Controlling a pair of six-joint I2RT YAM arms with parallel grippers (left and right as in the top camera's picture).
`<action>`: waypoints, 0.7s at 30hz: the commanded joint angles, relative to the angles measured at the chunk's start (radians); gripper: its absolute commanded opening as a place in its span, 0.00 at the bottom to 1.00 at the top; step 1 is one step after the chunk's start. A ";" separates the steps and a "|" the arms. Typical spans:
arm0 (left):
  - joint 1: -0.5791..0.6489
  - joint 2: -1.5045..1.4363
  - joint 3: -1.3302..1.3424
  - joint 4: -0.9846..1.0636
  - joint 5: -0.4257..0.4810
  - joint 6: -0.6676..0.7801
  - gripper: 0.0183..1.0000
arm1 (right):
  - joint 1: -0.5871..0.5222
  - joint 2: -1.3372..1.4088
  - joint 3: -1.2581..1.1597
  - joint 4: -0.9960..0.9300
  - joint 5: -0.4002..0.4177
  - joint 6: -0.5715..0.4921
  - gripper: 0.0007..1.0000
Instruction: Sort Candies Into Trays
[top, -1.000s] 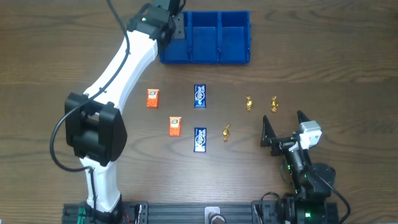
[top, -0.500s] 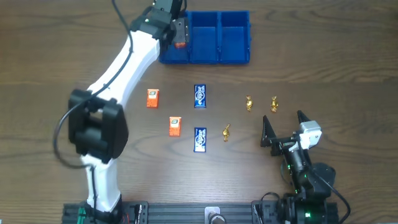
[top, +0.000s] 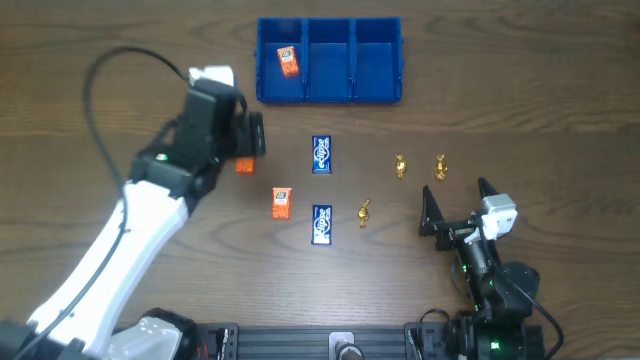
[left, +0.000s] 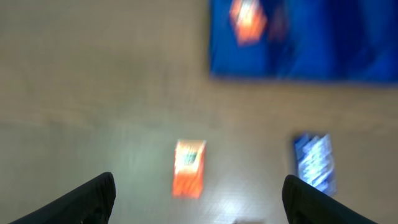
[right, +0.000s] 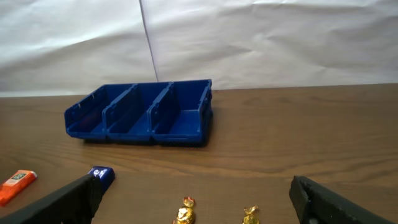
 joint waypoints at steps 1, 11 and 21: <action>0.000 0.068 -0.104 0.084 0.004 -0.011 0.84 | -0.003 -0.006 -0.003 -0.003 0.002 0.007 1.00; 0.003 0.242 -0.107 0.153 0.021 0.002 0.85 | -0.003 -0.006 -0.003 -0.003 0.002 0.007 1.00; 0.036 0.359 -0.107 0.176 0.056 -0.003 0.85 | -0.003 -0.006 -0.003 -0.002 0.002 0.007 1.00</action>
